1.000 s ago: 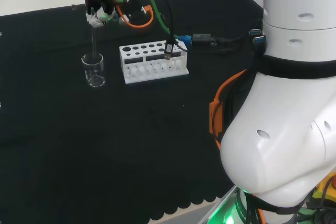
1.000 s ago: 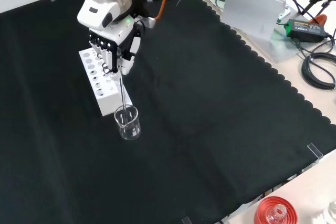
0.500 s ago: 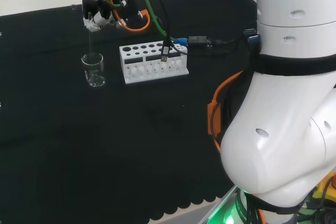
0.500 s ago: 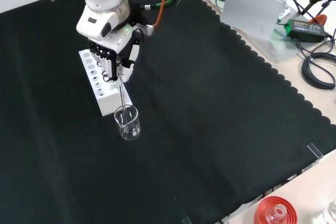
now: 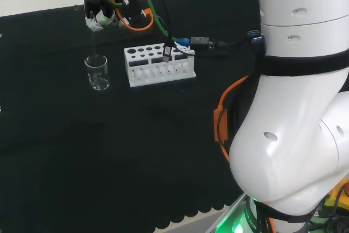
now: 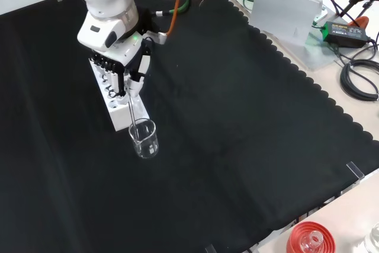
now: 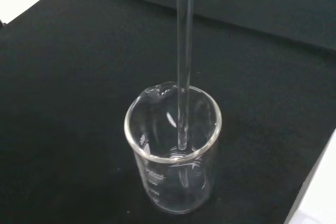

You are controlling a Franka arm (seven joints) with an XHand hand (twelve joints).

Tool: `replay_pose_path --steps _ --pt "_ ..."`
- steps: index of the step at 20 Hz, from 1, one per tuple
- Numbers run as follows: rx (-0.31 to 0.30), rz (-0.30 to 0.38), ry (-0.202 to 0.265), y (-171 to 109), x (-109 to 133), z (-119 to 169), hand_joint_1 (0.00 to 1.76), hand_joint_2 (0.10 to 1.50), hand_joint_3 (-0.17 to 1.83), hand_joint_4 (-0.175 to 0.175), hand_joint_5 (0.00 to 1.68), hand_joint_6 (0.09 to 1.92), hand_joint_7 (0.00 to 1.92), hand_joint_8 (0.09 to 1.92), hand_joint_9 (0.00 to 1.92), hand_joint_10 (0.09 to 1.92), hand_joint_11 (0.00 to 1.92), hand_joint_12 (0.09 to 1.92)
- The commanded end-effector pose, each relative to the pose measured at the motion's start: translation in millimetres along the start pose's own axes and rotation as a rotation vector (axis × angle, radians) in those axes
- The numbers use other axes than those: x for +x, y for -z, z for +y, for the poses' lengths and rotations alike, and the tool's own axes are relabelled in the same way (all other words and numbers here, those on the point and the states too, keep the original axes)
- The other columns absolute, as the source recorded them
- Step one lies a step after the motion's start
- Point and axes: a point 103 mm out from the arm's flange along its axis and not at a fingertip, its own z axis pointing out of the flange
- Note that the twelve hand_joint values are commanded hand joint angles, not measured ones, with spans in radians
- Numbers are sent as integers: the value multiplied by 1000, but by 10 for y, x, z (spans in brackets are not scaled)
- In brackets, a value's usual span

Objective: Stir in the beaker to the left of the white test tube rack with the glass rod.

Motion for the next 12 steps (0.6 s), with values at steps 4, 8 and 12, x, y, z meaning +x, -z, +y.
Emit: replay_pose_path --steps 4,8,12 --pt "11 14 -28 27 -198 -53 1230 1042 -175 -175 1402 290 1730 398 1843 374 1668 741" --pt "16 23 -35 79 -186 -124 1230 1043 -175 -175 1399 295 1728 399 1842 375 1667 742" --pt "-2 -15 -16 153 -88 -182 1230 1043 -175 -175 1396 302 1728 401 1841 377 1665 744"
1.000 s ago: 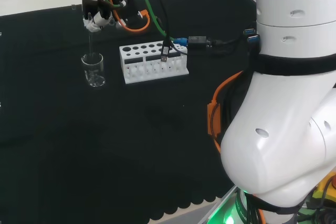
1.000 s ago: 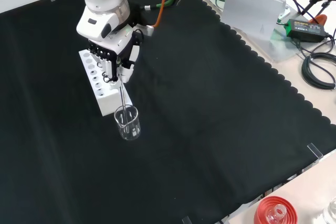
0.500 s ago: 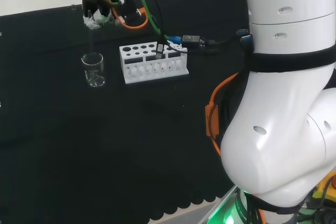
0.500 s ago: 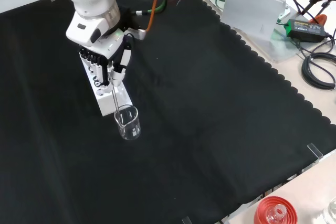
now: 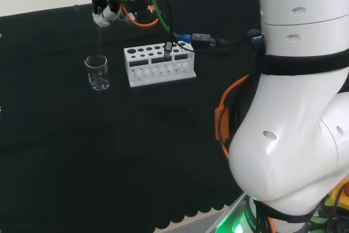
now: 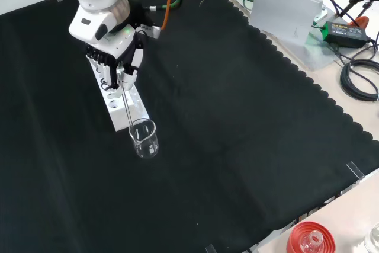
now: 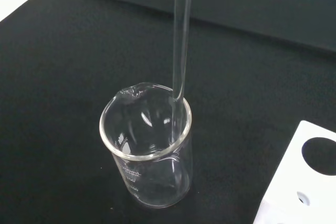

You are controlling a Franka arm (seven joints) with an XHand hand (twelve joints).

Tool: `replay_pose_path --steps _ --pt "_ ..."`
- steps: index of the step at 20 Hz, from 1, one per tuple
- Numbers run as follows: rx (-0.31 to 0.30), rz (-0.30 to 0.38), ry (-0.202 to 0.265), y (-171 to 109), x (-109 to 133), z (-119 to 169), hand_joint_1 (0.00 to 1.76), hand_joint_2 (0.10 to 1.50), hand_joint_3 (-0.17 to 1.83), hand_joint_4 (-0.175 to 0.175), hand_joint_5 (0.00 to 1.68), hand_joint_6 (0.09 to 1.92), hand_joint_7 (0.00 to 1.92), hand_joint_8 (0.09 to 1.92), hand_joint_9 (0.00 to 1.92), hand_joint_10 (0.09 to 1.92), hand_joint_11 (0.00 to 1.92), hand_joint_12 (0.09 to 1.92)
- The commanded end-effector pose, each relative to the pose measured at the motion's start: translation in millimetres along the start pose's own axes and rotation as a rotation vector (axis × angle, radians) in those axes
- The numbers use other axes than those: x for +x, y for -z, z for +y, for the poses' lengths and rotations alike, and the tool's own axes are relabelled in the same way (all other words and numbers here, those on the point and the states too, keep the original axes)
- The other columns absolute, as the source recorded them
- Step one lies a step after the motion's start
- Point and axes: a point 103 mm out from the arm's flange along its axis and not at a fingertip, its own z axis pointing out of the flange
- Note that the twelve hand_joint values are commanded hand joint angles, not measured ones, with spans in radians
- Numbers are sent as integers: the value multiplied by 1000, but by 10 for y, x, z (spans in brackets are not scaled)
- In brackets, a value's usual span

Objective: Stir in the beaker to the left of the white test tube rack with the glass rod.

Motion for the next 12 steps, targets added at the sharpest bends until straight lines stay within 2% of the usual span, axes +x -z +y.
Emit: replay_pose_path --steps 1,6,12 --pt "-14 -38 17 93 136 -111 1230 1043 -175 -175 1395 303 1728 401 1841 377 1665 745" --pt "1 -41 34 133 431 -159 1229 1043 -175 -175 1393 310 1728 403 1840 378 1663 746" --pt "17 -34 48 9 607 -214 1229 1043 -175 -175 1392 315 1731 405 1840 380 1661 747"
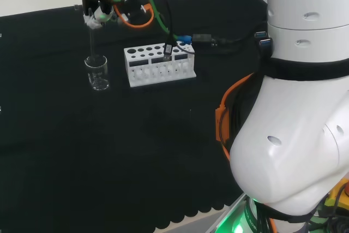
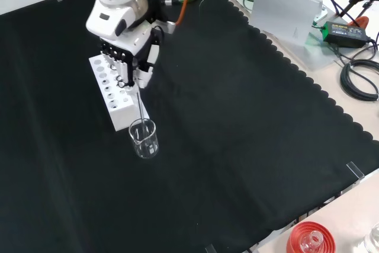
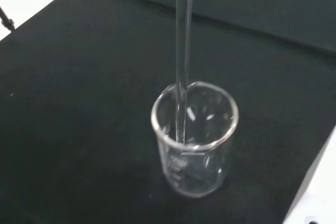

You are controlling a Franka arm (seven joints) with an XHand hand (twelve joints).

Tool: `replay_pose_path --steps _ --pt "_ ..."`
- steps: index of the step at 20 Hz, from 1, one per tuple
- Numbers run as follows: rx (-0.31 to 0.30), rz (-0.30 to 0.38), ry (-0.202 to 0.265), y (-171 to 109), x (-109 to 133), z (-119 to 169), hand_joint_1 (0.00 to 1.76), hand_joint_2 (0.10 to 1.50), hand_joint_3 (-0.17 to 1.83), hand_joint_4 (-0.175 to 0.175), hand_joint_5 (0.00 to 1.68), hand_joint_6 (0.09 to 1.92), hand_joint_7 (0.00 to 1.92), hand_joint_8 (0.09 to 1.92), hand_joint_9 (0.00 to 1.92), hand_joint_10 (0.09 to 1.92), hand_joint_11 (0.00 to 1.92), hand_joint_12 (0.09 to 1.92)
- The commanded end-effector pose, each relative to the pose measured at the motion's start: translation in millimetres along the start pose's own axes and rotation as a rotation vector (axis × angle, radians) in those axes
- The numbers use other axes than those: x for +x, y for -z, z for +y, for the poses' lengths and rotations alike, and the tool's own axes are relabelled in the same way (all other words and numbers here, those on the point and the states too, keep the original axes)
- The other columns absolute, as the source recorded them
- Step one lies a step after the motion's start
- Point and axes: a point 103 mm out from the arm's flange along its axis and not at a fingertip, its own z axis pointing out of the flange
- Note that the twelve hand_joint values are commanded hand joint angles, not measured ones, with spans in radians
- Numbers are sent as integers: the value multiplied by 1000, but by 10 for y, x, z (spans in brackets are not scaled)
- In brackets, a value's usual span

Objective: Stir in the beaker to the left of the white test tube rack with the glass rod.

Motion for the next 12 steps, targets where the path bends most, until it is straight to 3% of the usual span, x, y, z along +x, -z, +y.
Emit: replay_pose_path --steps 1,6,12 --pt "11 2 14 -85 208 -45 1229 1043 -175 -175 1392 315 1731 405 1841 380 1661 747" --pt "17 12 16 -115 233 -49 1229 1042 -175 -175 1391 317 1733 405 1841 380 1660 747" --pt "21 17 3 -112 60 8 1229 1042 -175 -175 1391 317 1733 404 1841 380 1660 747"
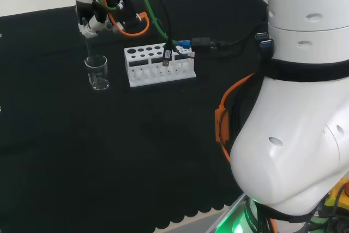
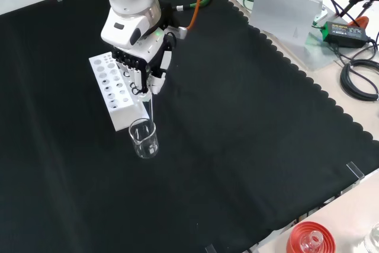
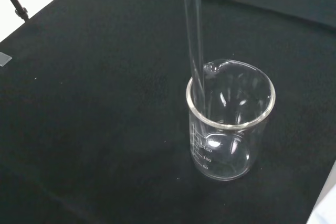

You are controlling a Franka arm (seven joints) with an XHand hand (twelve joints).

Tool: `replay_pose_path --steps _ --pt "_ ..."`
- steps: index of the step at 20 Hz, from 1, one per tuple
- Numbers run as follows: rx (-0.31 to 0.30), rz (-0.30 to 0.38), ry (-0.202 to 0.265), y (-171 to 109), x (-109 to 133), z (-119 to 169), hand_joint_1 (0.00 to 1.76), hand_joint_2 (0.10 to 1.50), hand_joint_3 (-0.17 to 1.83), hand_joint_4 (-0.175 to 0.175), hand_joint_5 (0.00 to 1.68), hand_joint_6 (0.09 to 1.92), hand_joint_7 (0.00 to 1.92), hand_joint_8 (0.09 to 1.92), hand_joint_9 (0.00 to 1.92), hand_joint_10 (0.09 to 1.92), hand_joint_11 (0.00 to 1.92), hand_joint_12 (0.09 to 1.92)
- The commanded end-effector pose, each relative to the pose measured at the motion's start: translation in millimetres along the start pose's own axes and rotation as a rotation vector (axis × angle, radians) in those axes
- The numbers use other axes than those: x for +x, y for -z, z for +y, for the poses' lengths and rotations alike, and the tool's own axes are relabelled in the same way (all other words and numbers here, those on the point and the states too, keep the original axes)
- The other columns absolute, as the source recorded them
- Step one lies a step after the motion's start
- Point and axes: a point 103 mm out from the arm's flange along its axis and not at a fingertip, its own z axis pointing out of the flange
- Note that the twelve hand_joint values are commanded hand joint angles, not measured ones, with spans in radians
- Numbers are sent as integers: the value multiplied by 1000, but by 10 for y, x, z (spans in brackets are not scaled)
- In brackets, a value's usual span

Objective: Stir in the beaker to the left of the white test tube rack with the glass rod.

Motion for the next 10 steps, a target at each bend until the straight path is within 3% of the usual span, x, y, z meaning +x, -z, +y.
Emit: replay_pose_path --steps 1,10 --pt "7 7 -13 -12 -171 40 1229 1042 -175 -175 1391 317 1733 404 1841 380 1660 747" --pt "19 19 -44 -98 -453 -35 1229 1042 -175 -175 1391 318 1734 402 1841 380 1660 747"
